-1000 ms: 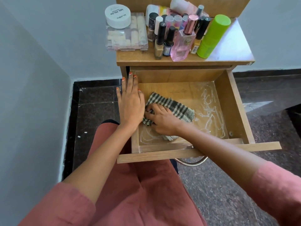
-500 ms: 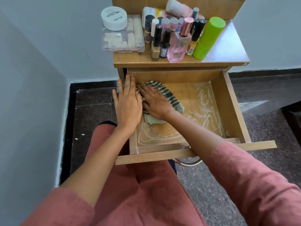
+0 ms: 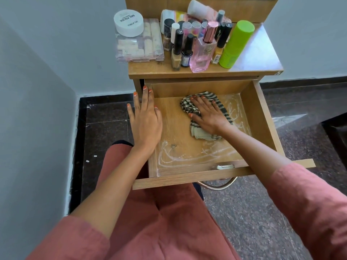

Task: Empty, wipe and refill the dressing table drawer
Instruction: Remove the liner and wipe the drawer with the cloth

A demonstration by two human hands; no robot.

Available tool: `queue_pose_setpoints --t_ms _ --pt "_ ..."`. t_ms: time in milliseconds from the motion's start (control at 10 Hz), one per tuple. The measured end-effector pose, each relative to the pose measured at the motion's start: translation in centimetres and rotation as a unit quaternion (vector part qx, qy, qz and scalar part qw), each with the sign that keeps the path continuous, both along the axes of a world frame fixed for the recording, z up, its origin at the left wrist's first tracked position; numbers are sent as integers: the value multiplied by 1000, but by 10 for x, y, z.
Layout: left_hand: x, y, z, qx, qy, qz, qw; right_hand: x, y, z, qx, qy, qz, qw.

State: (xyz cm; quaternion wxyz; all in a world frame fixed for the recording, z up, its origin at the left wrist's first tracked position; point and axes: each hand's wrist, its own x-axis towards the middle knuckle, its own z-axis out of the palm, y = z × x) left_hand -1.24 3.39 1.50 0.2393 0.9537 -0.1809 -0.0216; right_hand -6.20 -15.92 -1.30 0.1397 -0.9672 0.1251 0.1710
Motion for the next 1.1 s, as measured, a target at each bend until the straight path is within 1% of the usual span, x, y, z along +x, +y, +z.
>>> queue_pose_setpoints --t_ms 100,300,400,600,700,800,900,1100 --pt "0 0 -1 2 -1 -1 1000 -8 -16 3 1 10 -38 999" --pt "-1 0 -1 -6 0 0 1000 -23 -50 8 0 26 -150 988" --pt "-1 0 -1 -7 -3 1 1000 -22 -51 8 2 26 -172 985" --pt "-1 0 -2 -7 -5 4 1000 -17 -32 5 -2 0 -254 967" --pt "-1 0 -2 -9 -6 4 1000 -18 -17 7 2 20 -284 958" --pt "-1 0 -2 -4 -9 4 1000 -25 -8 7 7 74 -287 955" --pt "-1 0 -3 3 -13 1 1000 -31 -3 8 8 100 -295 950" --pt "-1 0 -3 15 -20 -6 1000 -18 -11 4 -2 35 -315 948"
